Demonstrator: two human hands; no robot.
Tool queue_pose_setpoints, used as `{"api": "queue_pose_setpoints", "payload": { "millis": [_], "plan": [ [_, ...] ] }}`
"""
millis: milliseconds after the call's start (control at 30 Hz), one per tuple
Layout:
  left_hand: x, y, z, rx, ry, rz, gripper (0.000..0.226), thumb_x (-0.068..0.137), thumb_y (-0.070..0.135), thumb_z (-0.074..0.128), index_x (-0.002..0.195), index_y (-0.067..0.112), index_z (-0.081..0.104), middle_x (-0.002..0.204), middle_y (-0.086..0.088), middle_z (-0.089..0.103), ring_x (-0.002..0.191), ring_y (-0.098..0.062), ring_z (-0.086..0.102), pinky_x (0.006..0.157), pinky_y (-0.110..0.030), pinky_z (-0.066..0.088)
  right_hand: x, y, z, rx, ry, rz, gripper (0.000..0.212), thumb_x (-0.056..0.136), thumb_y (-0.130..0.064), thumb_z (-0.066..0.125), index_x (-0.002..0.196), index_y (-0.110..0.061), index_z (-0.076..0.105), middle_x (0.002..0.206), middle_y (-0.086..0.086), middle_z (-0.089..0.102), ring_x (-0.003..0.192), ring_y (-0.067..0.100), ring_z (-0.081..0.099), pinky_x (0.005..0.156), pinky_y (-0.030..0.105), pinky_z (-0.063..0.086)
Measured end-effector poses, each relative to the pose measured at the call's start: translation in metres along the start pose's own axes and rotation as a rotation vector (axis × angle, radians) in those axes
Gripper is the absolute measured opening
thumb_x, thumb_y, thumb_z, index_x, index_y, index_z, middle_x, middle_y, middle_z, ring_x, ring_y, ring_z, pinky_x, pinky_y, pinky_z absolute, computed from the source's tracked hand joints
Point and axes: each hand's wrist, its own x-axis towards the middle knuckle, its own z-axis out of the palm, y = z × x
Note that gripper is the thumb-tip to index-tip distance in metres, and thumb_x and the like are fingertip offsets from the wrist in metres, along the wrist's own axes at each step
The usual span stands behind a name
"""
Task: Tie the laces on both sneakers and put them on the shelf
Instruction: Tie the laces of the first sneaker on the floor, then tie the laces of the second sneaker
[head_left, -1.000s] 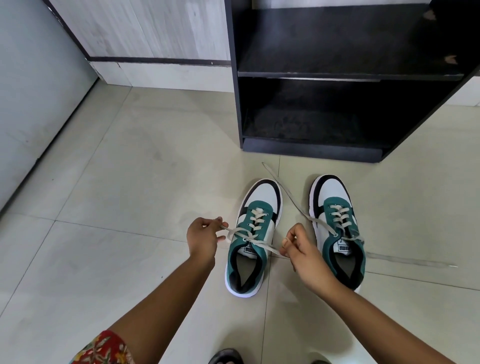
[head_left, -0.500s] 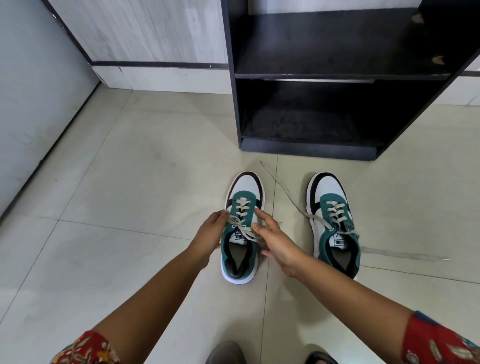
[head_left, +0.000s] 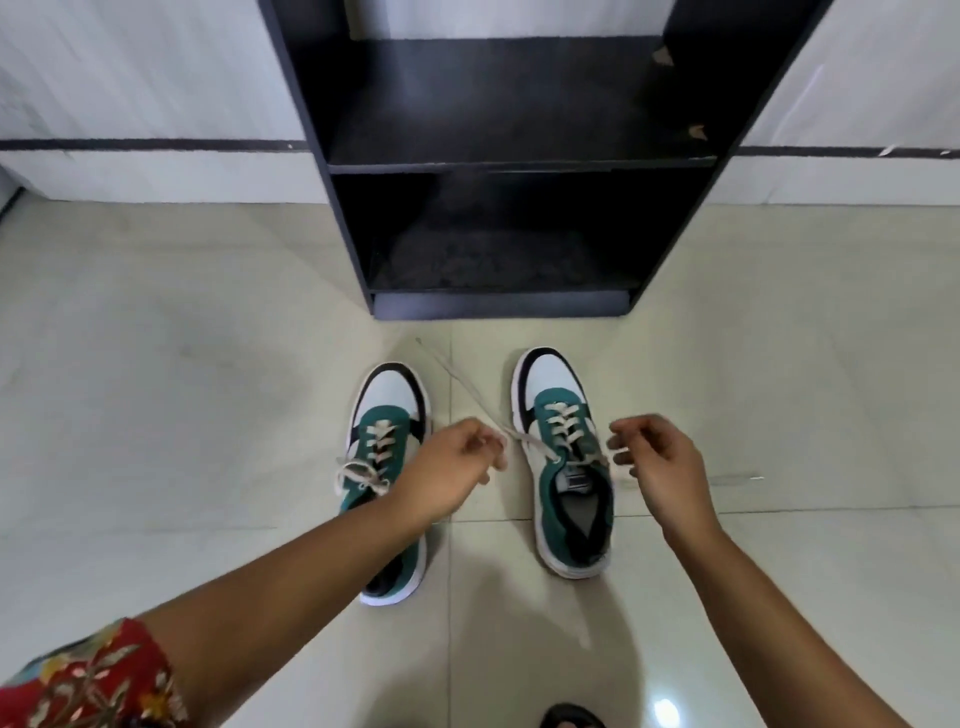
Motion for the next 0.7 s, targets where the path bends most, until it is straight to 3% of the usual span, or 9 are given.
{"api": "queue_pose_setpoints", "payload": {
  "millis": [67,100,200,267,367,433,500,600,700],
  "plan": [
    [0.007,0.001,0.016,0.046,-0.164,-0.177,0.025,0.095,0.029,0.045,0.107,0.012,0.058,0.100,-0.002,0.067,0.084,-0.021,0.062,0.065,-0.026,0.044,0.003,0.019,-0.006,0.007,-0.048,0.165,0.017,0.089,-0.011,0.051,0.078,-0.017,0.063,0.083,0.008,0.069,0.070,0.022,0.062,0.062,0.029,0.043],
    [0.009,-0.001,0.023,0.094,-0.167,-0.178,0.026,0.094,0.029,0.045,0.111,0.013,0.056,0.106,-0.003,0.066,0.087,-0.022,0.063,0.067,-0.026,0.043,0.001,0.027,-0.006,0.026,-0.064,0.218,0.014,0.089,-0.011,0.051,0.081,-0.015,0.062,0.086,0.009,0.067,0.070,0.021,0.061,0.060,0.028,0.043],
    [0.021,-0.012,0.032,0.403,-0.041,0.145,0.032,0.092,0.023,0.051,0.123,0.019,0.050,0.127,0.000,0.055,0.108,-0.018,0.057,0.083,-0.025,0.041,-0.006,0.039,0.001,-0.029,-0.077,0.122,0.013,0.089,-0.011,0.053,0.100,-0.016,0.057,0.098,0.003,0.062,0.078,0.015,0.060,0.063,0.020,0.046],
    [0.025,-0.017,0.037,0.513,-0.025,0.312,0.031,0.091,0.023,0.051,0.121,0.019,0.049,0.132,0.003,0.049,0.120,-0.017,0.049,0.096,-0.029,0.040,-0.008,0.041,0.005,-0.097,-0.098,0.017,0.012,0.090,-0.012,0.053,0.100,-0.017,0.059,0.104,0.002,0.063,0.085,0.014,0.062,0.069,0.014,0.048],
    [0.026,-0.024,0.042,0.554,0.040,0.407,0.014,0.091,0.023,0.051,0.101,0.014,0.055,0.135,0.000,0.047,0.125,-0.018,0.043,0.102,-0.033,0.038,-0.008,0.042,0.005,-0.232,-0.066,-0.063,0.003,0.088,-0.019,0.057,0.088,-0.017,0.060,0.099,0.001,0.065,0.090,0.016,0.062,0.078,0.032,0.051],
    [0.027,-0.028,0.040,0.608,0.088,0.460,0.013,0.092,0.025,0.049,0.095,0.014,0.056,0.128,0.000,0.052,0.118,-0.019,0.048,0.098,-0.034,0.041,-0.008,0.041,0.001,-0.374,-0.069,-0.134,0.000,0.086,-0.021,0.059,0.086,-0.021,0.059,0.097,-0.004,0.066,0.095,0.017,0.057,0.083,0.037,0.047],
    [0.025,-0.028,0.036,0.619,0.105,0.482,0.016,0.092,0.029,0.049,0.097,0.016,0.056,0.107,0.000,0.064,0.100,-0.019,0.058,0.087,-0.036,0.046,-0.009,0.038,-0.004,-0.456,-0.108,-0.183,0.006,0.084,-0.024,0.059,0.090,-0.024,0.060,0.097,-0.010,0.065,0.097,0.016,0.054,0.085,0.037,0.045],
    [0.023,-0.020,0.033,0.547,0.081,0.423,0.021,0.087,0.040,0.056,0.102,0.025,0.060,0.084,0.007,0.067,0.082,-0.015,0.062,0.074,-0.028,0.046,-0.003,0.030,-0.010,-0.465,-0.158,-0.249,0.013,0.082,-0.033,0.063,0.095,-0.028,0.065,0.087,-0.015,0.067,0.091,0.011,0.057,0.080,0.032,0.044],
    [0.027,-0.014,0.033,0.546,0.107,0.441,0.016,0.084,0.035,0.062,0.096,0.027,0.069,0.087,0.009,0.068,0.081,-0.012,0.063,0.071,-0.024,0.046,0.002,0.025,-0.009,-0.400,-0.183,-0.240,0.008,0.080,-0.031,0.069,0.086,-0.025,0.070,0.079,-0.012,0.070,0.082,0.005,0.061,0.074,0.025,0.046]
  ]
}}
